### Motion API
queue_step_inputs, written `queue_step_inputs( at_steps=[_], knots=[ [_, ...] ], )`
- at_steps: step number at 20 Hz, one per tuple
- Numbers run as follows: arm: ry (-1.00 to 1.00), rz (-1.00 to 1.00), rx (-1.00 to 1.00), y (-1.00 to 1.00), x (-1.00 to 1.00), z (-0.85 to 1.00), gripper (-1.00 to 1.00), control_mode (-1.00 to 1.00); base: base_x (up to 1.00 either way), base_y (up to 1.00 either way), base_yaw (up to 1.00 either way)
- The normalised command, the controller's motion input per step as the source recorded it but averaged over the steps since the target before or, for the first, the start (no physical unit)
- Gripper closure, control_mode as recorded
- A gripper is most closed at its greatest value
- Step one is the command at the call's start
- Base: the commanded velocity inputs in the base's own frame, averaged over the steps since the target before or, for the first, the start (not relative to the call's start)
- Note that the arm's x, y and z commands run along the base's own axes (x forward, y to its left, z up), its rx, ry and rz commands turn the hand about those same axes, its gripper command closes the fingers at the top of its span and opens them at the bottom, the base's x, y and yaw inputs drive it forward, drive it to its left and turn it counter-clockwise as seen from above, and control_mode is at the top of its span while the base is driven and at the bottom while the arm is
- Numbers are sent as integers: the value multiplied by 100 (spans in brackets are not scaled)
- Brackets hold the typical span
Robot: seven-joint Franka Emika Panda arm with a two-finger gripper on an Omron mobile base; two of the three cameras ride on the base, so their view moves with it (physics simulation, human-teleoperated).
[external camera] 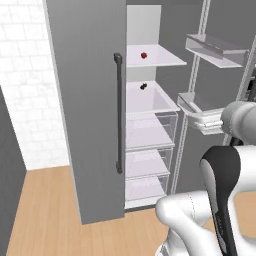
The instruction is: Take the strawberry from the fridge and place it on top of the pancake, located on the dining counter.
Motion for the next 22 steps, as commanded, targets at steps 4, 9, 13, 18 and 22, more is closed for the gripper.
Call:
queue_step_inputs(
  at_steps=[4, 9, 13, 18, 22],
  knots=[
    [0, 0, 0, 0, 0, 0, -100, 100, 57, -20, -9],
    [0, 0, 0, 0, 0, 0, -100, 100, 89, -6, -2],
    [0, 0, 0, 0, 0, 0, -100, 100, 100, -22, 0],
    [0, 0, 0, 0, 0, 0, -100, 100, 100, -54, 2],
    [0, 0, 0, 0, 0, 0, -100, 100, 100, -51, 1]
  ],
)
